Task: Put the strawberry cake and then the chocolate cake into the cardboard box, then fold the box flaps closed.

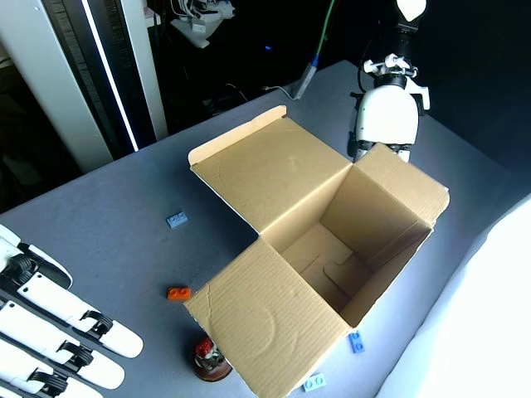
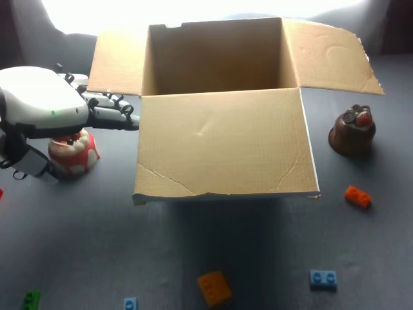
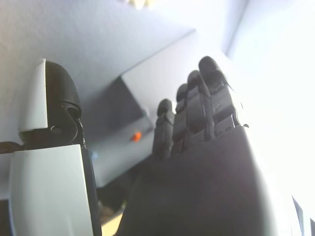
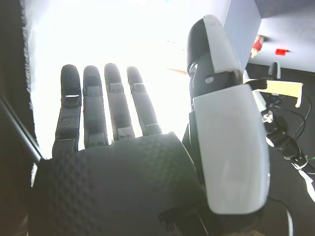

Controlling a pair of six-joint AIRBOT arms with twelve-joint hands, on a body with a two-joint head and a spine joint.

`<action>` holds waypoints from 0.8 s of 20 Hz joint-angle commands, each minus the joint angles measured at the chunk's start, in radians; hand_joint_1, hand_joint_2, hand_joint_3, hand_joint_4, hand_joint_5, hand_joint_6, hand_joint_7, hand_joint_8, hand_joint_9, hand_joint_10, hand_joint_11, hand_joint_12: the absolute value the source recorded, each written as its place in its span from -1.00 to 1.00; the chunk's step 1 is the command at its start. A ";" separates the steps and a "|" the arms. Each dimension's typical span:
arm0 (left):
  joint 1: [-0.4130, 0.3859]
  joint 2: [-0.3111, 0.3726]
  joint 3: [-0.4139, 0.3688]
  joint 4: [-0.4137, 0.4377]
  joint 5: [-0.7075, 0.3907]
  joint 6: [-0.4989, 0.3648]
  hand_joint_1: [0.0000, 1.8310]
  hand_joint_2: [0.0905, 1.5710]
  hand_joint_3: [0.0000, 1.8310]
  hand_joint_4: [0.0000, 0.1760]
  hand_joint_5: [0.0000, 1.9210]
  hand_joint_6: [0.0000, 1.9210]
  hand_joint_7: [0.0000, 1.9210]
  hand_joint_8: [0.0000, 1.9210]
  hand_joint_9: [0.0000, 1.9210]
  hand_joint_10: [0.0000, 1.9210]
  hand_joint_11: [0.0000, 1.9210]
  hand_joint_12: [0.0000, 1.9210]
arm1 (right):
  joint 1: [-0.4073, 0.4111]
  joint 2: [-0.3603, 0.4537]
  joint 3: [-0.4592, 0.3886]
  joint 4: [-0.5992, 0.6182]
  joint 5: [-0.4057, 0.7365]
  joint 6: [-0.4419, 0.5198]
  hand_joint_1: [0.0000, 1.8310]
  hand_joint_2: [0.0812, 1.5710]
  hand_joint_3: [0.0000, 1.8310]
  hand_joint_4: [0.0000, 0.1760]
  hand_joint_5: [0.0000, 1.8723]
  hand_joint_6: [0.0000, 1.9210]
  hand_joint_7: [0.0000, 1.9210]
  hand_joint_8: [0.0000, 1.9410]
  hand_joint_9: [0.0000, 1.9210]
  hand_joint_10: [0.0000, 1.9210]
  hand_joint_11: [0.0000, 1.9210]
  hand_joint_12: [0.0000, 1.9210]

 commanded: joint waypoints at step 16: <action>0.047 -0.076 0.126 -0.045 0.117 0.034 0.36 0.12 -1.00 0.00 -0.89 -1.00 -0.91 -1.00 -0.88 -1.00 -1.00 -0.47 | 0.017 0.016 -0.001 0.005 0.113 -0.008 -0.30 0.36 -1.00 -1.00 -0.85 -1.00 -0.84 -1.00 -0.83 -0.99 -1.00 -0.35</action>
